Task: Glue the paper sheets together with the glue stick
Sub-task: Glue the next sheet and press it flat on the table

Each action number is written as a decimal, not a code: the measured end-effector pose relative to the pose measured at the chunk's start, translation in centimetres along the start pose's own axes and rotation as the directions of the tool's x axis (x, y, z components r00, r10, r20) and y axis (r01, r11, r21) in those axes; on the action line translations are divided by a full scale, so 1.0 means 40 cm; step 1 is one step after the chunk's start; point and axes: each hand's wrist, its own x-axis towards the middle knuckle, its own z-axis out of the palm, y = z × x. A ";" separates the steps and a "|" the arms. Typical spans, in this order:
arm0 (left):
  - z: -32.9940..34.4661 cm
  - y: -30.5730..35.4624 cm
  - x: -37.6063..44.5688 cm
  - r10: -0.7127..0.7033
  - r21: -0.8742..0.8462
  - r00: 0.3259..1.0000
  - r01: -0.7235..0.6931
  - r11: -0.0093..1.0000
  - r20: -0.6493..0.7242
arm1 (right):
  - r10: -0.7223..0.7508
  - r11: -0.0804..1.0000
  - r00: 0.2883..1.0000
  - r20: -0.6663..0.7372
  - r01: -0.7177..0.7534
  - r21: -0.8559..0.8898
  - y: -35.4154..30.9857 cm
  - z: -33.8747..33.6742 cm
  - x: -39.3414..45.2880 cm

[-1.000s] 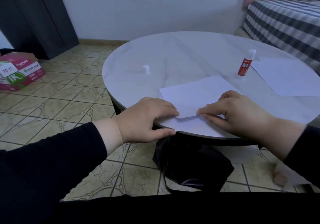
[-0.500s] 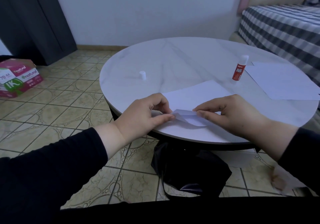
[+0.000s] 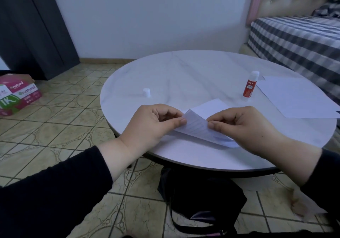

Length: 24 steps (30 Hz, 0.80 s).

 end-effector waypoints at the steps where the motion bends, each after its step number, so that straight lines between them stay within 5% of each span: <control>1: -0.002 0.011 0.007 0.006 -0.012 1.000 -0.006 1.000 -0.016 | 0.004 1.000 1.000 -0.010 -0.004 0.026 -0.005 -0.004 0.004; 10: -0.036 0.144 0.114 0.112 -0.032 0.970 -0.122 0.992 -0.215 | -0.008 0.920 0.993 -0.121 0.054 0.388 -0.129 -0.086 0.087; 18: -0.038 0.242 0.179 0.139 -0.134 0.944 -0.185 0.974 -0.298 | -0.184 0.946 0.935 -0.304 0.252 0.204 -0.235 -0.148 0.155; 24: -0.030 0.262 0.184 0.131 -0.139 0.963 -0.167 0.976 -0.237 | -0.239 0.949 0.912 -0.334 0.293 0.120 -0.248 -0.175 0.172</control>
